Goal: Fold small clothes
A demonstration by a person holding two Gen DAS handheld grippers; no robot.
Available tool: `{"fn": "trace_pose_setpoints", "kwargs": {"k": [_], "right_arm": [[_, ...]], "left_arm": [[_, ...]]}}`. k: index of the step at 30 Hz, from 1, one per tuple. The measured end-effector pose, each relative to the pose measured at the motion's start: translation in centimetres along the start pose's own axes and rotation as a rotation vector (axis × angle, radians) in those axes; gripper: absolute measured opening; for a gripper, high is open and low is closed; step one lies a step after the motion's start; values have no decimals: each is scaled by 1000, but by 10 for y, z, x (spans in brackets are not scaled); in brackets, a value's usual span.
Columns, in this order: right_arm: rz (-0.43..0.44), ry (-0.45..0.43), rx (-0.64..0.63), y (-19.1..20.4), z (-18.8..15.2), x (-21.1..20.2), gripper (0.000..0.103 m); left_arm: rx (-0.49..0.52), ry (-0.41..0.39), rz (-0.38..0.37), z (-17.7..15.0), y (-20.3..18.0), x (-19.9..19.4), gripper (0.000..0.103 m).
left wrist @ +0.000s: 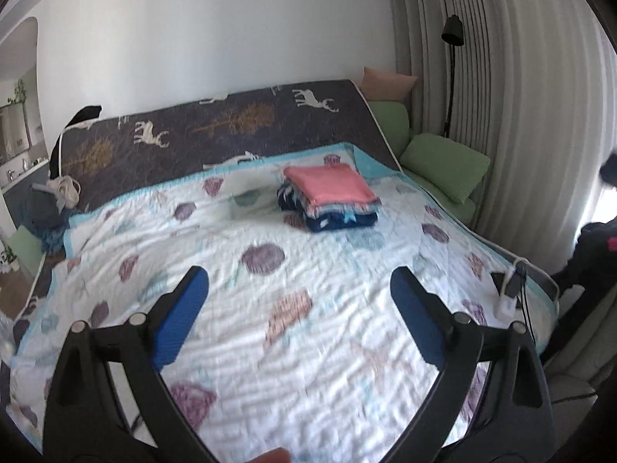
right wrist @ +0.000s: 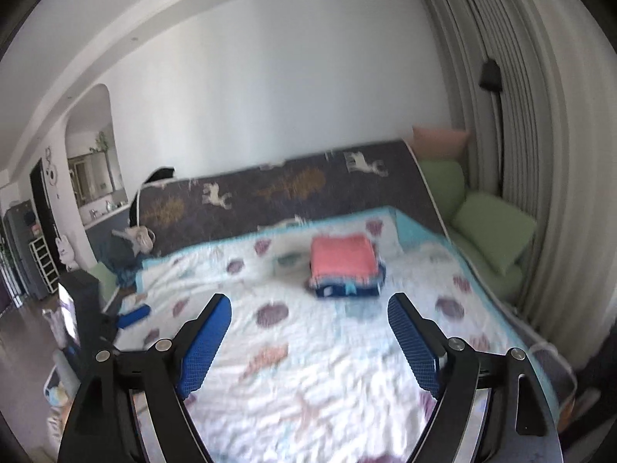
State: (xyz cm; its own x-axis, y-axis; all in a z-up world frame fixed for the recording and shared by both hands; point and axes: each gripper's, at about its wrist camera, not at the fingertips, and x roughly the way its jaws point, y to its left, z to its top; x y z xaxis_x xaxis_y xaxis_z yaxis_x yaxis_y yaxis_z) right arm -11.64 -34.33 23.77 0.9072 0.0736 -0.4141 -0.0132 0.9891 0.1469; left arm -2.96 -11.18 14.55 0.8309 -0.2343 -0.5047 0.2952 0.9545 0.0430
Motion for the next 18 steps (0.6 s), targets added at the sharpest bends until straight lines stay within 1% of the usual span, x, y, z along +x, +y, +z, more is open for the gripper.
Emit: {"fn": "trace_pose_setpoints", "kwargs": {"k": [1, 3, 5, 8, 10, 14, 18], "right_arm": [[0, 8, 6, 1, -19, 1, 85], [8, 14, 19, 2, -44, -2, 85], [10, 29, 17, 6, -71, 4, 85], [-36, 37, 7, 11, -97, 6, 85], [-60, 49, 2, 15, -109, 11, 85], [-60, 75, 14, 14, -120, 17, 85], [-64, 87, 29, 8, -127, 26, 85]], "left_arm": [[-4, 2, 1, -8, -1, -4, 95], [-15, 18, -18, -25, -3, -10, 95], [-24, 37, -33, -36, -7, -12, 95], [-12, 56, -15, -52, -17, -11, 95], [-1, 74, -4, -61, -22, -9, 95], [1, 105, 12, -72, -23, -3, 95], [-1, 122, 66, -79, -20, 4, 95]]}}
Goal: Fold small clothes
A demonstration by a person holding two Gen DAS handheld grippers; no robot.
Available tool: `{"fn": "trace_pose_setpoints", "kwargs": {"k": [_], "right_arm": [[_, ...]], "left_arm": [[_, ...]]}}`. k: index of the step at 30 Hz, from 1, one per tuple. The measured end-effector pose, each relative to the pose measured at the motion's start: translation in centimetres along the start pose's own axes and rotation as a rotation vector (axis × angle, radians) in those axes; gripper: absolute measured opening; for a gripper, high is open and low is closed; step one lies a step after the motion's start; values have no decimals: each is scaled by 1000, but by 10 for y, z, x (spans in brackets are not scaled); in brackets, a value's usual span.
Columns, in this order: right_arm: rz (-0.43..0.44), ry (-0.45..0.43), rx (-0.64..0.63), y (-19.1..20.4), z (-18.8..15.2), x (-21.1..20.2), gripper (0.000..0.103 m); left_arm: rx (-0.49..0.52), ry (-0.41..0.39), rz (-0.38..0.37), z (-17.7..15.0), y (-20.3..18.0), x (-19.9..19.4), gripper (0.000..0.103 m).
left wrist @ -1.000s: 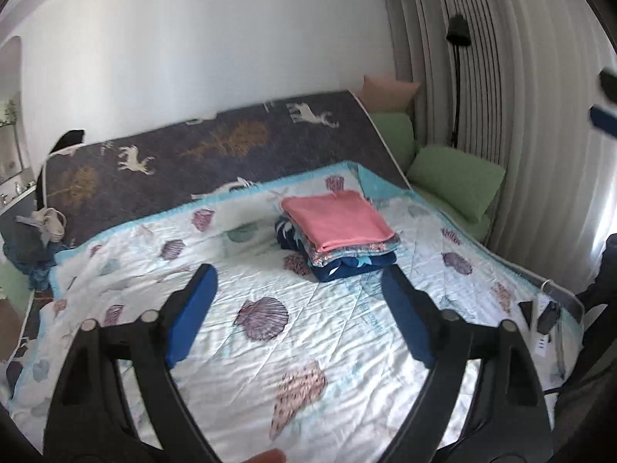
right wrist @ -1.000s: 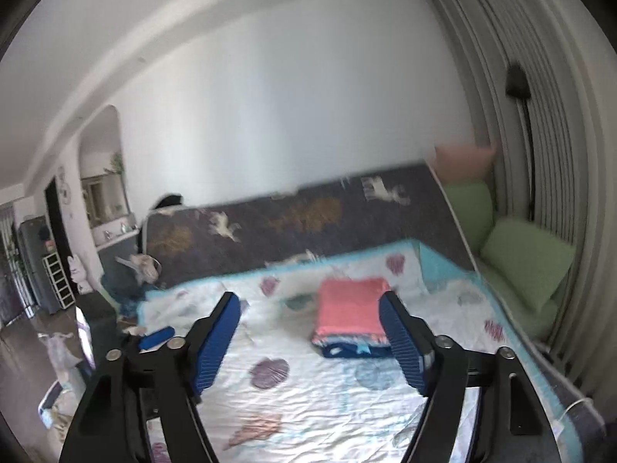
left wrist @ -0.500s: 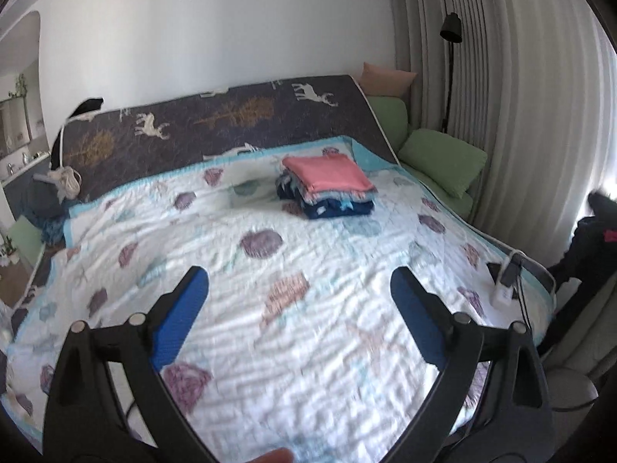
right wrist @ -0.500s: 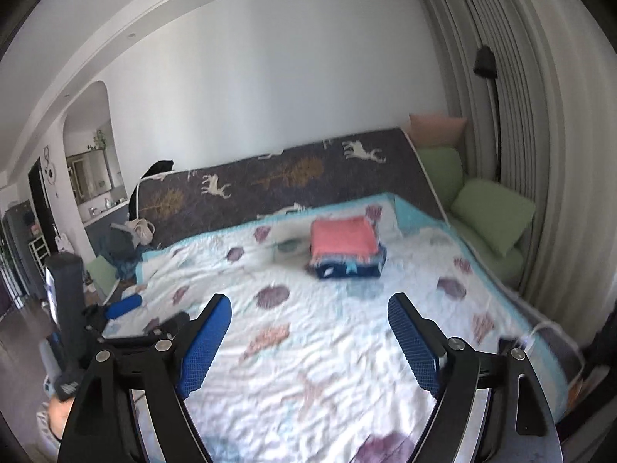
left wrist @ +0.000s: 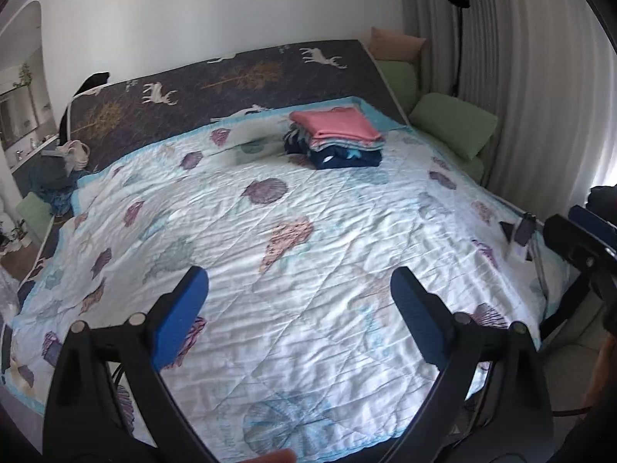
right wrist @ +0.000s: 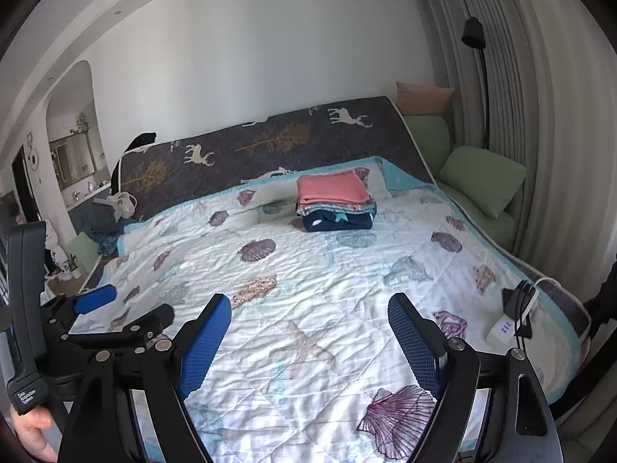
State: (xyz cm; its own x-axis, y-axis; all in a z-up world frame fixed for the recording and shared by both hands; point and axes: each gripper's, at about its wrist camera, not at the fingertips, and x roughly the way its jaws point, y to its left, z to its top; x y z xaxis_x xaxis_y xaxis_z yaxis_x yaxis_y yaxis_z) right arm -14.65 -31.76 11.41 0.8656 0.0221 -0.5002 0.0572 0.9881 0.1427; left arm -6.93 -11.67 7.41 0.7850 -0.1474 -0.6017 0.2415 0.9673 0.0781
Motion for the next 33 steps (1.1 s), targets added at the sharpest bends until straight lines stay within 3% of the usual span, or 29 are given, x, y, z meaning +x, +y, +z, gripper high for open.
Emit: {"fn": "trace_pose_setpoints", "kwargs": {"k": [18, 33], "right_arm": [[-6, 58, 9, -3, -13, 47, 85], [-47, 86, 2, 0, -14, 71, 85]], "left_arm": [[-16, 96, -6, -11, -2, 51, 95], [-2, 99, -12, -11, 0, 63, 95]]}}
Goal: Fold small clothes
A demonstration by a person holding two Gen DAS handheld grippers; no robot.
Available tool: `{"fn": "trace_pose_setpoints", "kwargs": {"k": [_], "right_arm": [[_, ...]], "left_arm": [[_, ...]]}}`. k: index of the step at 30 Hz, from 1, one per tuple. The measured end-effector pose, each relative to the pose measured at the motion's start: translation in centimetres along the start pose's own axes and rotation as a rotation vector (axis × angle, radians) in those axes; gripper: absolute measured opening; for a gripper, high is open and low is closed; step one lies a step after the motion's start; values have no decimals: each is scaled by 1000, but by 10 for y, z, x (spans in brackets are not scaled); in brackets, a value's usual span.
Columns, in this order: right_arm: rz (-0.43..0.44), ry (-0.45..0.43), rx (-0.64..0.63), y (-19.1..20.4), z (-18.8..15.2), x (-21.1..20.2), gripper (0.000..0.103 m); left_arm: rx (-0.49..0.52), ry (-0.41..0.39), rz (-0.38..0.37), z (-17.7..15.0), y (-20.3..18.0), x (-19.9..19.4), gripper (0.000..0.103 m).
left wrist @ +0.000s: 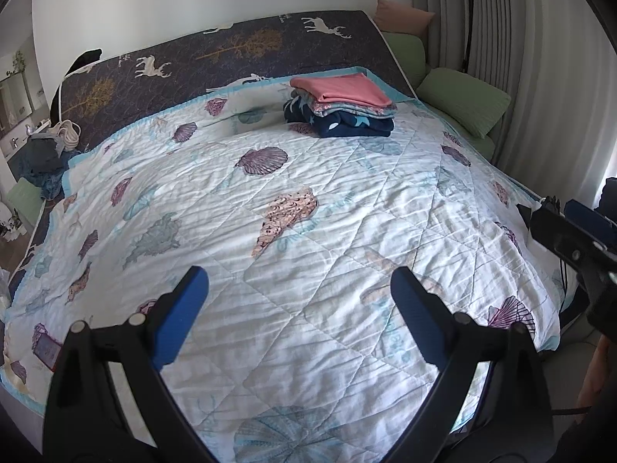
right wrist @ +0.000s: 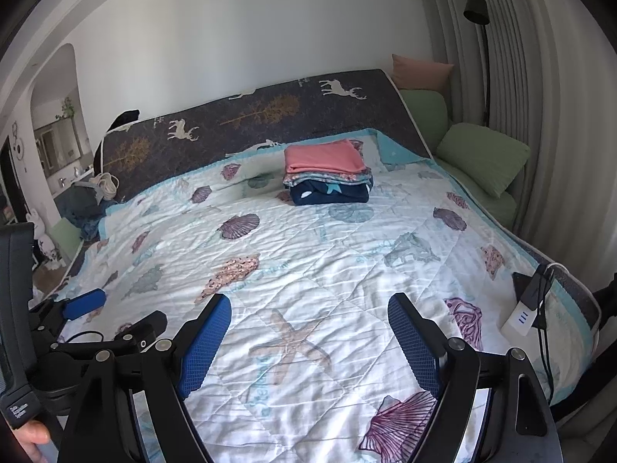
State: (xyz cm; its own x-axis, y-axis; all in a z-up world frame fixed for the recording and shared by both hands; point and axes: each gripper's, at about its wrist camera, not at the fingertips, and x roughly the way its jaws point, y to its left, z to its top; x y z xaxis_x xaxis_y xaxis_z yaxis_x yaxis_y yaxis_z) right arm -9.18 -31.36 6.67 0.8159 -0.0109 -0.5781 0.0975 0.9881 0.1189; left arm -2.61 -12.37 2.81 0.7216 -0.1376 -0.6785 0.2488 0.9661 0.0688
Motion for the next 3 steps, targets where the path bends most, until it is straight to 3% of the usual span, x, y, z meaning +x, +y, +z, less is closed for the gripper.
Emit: {"fn": "trace_pose_setpoints", "kwargs": {"k": [3], "right_arm": [[-2, 3, 1, 0, 0, 3, 85]], "left_arm": [[-1, 0, 4, 0, 0, 0, 95]]}}
